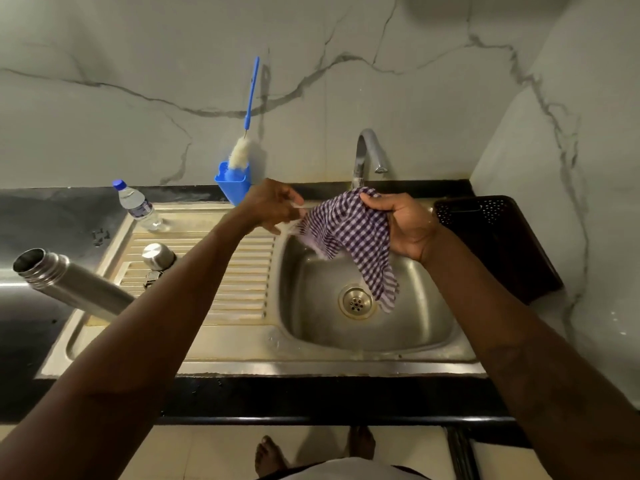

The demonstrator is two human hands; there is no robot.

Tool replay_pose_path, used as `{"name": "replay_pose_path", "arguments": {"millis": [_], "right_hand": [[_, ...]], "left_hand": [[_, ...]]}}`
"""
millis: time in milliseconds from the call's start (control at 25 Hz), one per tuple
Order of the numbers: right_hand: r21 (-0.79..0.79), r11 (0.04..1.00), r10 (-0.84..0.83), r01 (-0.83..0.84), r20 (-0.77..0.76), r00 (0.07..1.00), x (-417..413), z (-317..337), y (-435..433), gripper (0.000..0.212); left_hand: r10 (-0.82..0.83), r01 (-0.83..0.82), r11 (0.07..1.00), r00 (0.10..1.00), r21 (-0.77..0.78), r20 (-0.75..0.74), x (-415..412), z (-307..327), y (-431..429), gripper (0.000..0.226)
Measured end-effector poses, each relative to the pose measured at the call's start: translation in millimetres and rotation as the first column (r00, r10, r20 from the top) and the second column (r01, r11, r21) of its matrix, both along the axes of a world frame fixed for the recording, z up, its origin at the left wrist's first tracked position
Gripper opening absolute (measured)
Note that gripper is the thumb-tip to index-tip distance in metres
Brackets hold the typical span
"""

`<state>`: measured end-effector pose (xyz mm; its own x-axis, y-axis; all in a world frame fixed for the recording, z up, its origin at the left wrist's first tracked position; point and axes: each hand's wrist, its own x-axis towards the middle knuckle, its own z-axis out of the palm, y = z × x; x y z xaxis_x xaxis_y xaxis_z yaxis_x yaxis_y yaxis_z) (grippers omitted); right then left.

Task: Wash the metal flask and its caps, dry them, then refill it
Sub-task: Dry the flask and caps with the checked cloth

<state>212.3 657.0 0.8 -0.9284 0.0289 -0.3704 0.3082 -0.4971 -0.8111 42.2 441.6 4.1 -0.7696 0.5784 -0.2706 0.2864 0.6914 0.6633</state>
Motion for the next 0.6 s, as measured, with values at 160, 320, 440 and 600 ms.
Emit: {"name": "replay_pose_path", "arguments": {"millis": [160,320,440,600], "right_hand": [[-0.094,0.991,-0.095,0.092,-0.030,0.995,-4.9,-7.2,-9.9,0.047],[-0.096,0.985,-0.144,0.140,-0.032,0.989,-9.5,-11.7,-18.0,0.035],[-0.001,0.984,-0.179,0.180,-0.047,0.983,-8.1,-14.7,-10.7,0.032],[-0.026,0.980,-0.198,0.196,-0.136,0.971,-2.8,-17.5,-7.2,0.028]], "left_hand": [[0.152,-0.063,0.983,0.806,-0.172,0.572,29.7,-6.6,12.1,0.099],[-0.043,-0.249,0.942,0.573,0.224,0.818,45.4,-20.6,25.6,0.083],[0.019,-0.384,0.874,0.640,0.299,0.768,46.9,-24.7,36.6,0.059],[0.073,-0.221,0.967,0.719,0.128,0.691,48.6,-19.3,39.6,0.099]]}}
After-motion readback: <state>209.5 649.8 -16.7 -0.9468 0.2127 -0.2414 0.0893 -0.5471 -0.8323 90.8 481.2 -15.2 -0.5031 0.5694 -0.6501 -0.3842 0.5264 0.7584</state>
